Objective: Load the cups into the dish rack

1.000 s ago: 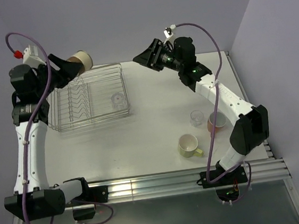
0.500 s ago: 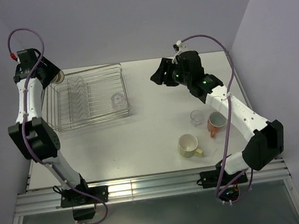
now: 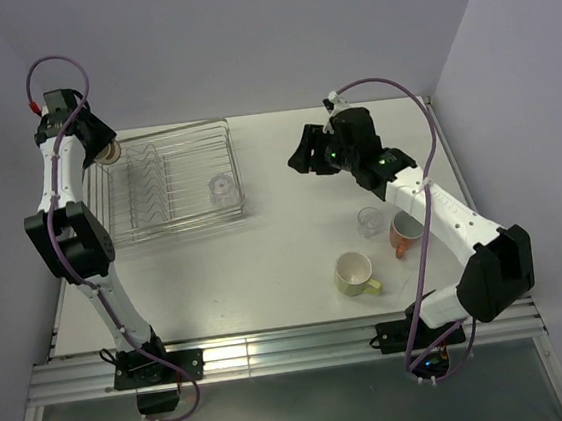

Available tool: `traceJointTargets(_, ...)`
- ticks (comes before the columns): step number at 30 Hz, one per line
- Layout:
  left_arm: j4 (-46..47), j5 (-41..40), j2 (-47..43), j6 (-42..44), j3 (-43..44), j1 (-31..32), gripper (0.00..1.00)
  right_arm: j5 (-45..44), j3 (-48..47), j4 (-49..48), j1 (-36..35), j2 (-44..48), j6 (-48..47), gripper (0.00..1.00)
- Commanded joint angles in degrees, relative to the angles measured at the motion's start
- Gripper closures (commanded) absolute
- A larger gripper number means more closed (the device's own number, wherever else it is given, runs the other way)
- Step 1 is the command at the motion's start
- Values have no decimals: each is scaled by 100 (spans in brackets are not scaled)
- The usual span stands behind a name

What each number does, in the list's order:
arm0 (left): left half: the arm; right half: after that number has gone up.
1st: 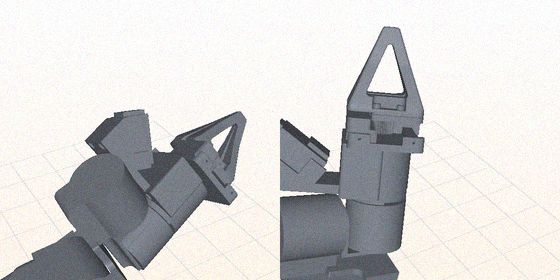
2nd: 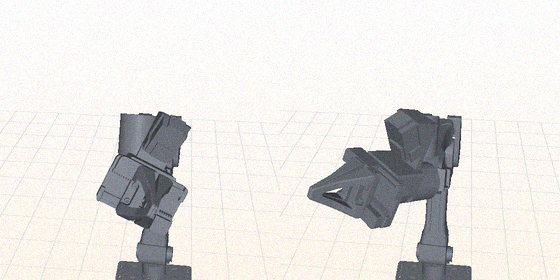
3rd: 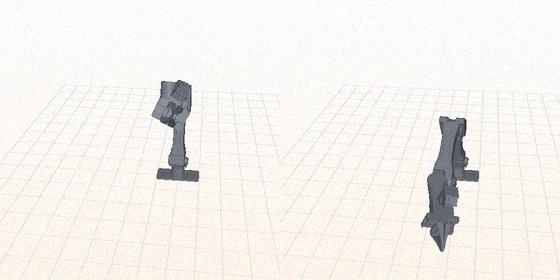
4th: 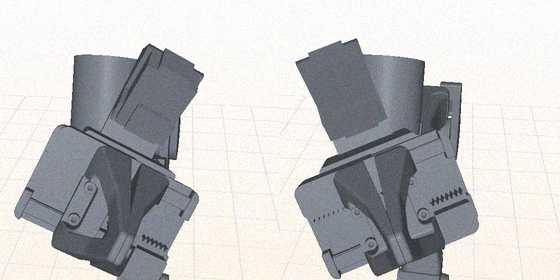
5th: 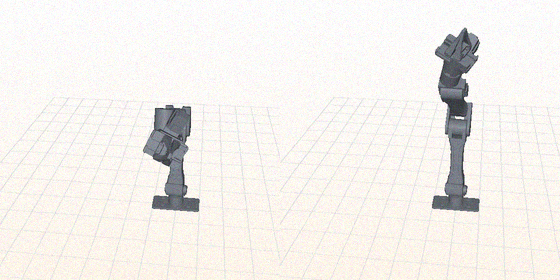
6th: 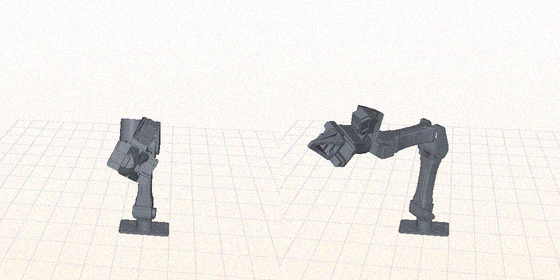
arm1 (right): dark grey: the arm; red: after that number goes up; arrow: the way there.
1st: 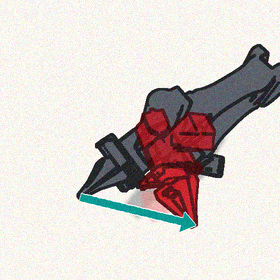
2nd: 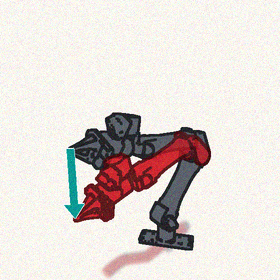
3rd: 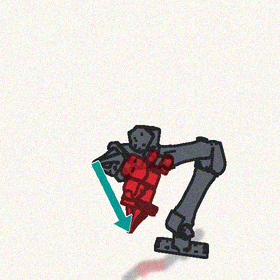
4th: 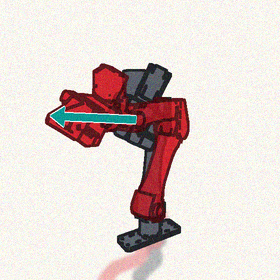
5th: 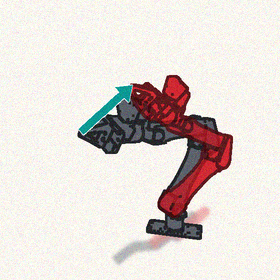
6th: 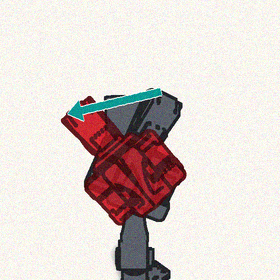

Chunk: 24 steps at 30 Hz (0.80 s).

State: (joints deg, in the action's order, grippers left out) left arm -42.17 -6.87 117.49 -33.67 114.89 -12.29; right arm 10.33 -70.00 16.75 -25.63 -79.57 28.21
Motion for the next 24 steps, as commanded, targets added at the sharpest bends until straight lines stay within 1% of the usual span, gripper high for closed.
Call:
traceJointTargets(1, 121, -87, 46, 133, -168, -1, 100, -31, -32, -164, -21, -14, -131, 38)
traceJointTargets(6, 218, 2, 81, 168, -555, -1, 100, -13, -40, -172, -12, -111, -131, 38)
traceJointTargets(9, 209, -51, 186, 150, -617, -10, 100, 31, -49, -181, -13, -173, -149, 38)
traceJointTargets(24, 113, 37, 757, 80, -433, -89, 100, 180, -102, -164, -12, -366, -193, 38)
